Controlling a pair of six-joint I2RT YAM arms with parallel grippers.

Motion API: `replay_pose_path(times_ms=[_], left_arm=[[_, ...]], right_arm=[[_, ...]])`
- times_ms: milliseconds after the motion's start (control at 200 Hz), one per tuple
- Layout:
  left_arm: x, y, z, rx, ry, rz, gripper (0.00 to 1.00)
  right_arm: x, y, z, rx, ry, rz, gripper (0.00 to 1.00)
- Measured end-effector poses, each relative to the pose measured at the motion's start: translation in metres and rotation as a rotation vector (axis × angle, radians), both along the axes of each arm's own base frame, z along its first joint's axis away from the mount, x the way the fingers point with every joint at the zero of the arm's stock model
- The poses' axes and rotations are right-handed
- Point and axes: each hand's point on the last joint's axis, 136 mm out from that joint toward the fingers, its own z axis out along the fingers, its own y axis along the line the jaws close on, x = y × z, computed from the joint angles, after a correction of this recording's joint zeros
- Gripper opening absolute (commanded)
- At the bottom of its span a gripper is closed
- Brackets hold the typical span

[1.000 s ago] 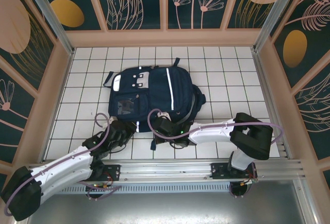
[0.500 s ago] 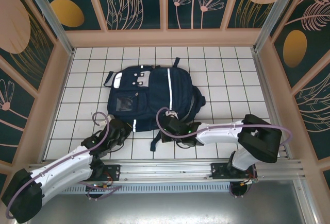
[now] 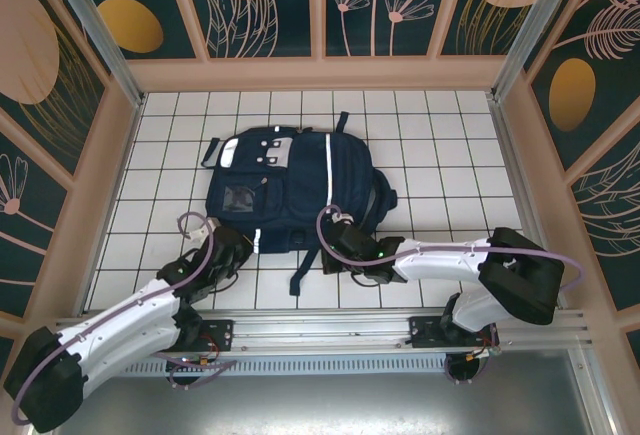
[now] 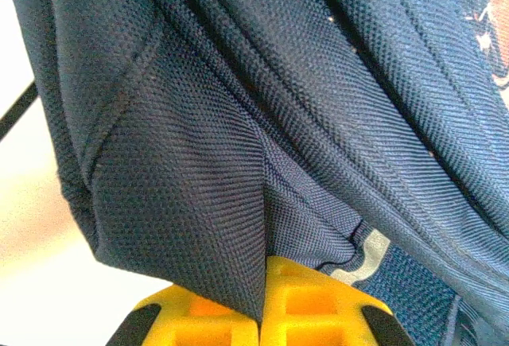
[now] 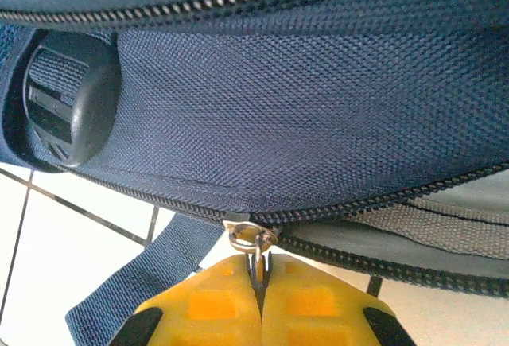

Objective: Pack the student bag

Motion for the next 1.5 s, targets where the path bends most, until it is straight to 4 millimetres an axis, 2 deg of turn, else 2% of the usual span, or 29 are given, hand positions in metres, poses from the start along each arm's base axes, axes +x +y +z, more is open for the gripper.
replay_pose_path(times_ms=[145, 205, 270, 375, 525, 656, 756, 831, 896, 1011, 1116, 1276, 1501], left_arm=[[0.016, 0.008, -0.004, 0.129, 0.053, -0.013, 0.13], [0.027, 0.011, -0.006, 0.203, 0.082, -0.021, 0.23], [0.040, 0.014, -0.006, 0.260, 0.102, -0.023, 0.29], [0.064, 0.021, -0.005, 0.321, 0.119, -0.009, 0.47], [0.094, 0.032, -0.001, 0.310, 0.123, 0.030, 0.64], [0.101, 0.018, 0.016, 0.219, 0.076, -0.023, 0.72], [0.093, 0.007, 0.036, 0.123, 0.025, -0.049, 0.74], [0.082, 0.002, 0.043, 0.050, 0.008, -0.057, 0.75], [0.071, -0.001, 0.037, 0.000, 0.029, -0.059, 0.75], [0.053, -0.004, 0.013, -0.049, 0.113, -0.059, 0.75], [0.045, -0.009, 0.001, -0.090, 0.161, -0.055, 0.74], [0.041, -0.015, -0.009, -0.138, 0.178, -0.043, 0.73], [0.053, -0.021, -0.017, -0.145, 0.161, -0.045, 0.66]], right_arm=[[-0.005, 0.013, -0.001, 0.002, 0.015, 0.070, 0.00], [-0.004, 0.022, -0.002, 0.001, 0.019, 0.090, 0.00], [-0.003, 0.032, -0.002, 0.006, 0.023, 0.104, 0.00], [0.006, 0.052, 0.002, 0.019, 0.023, 0.109, 0.00], [0.023, 0.082, 0.010, 0.051, 0.023, 0.108, 0.00], [0.034, 0.099, 0.021, 0.089, 0.025, 0.106, 0.00], [0.039, 0.103, 0.027, 0.110, 0.030, 0.101, 0.00], [0.041, 0.103, 0.028, 0.125, 0.050, 0.093, 0.00], [0.042, 0.103, 0.027, 0.132, 0.064, 0.095, 0.00], [0.040, 0.105, 0.025, 0.141, 0.081, 0.099, 0.00], [0.039, 0.107, 0.023, 0.151, 0.093, 0.099, 0.00], [0.039, 0.111, 0.026, 0.171, 0.098, 0.102, 0.00], [0.040, 0.113, 0.021, 0.169, 0.107, 0.101, 0.00]])
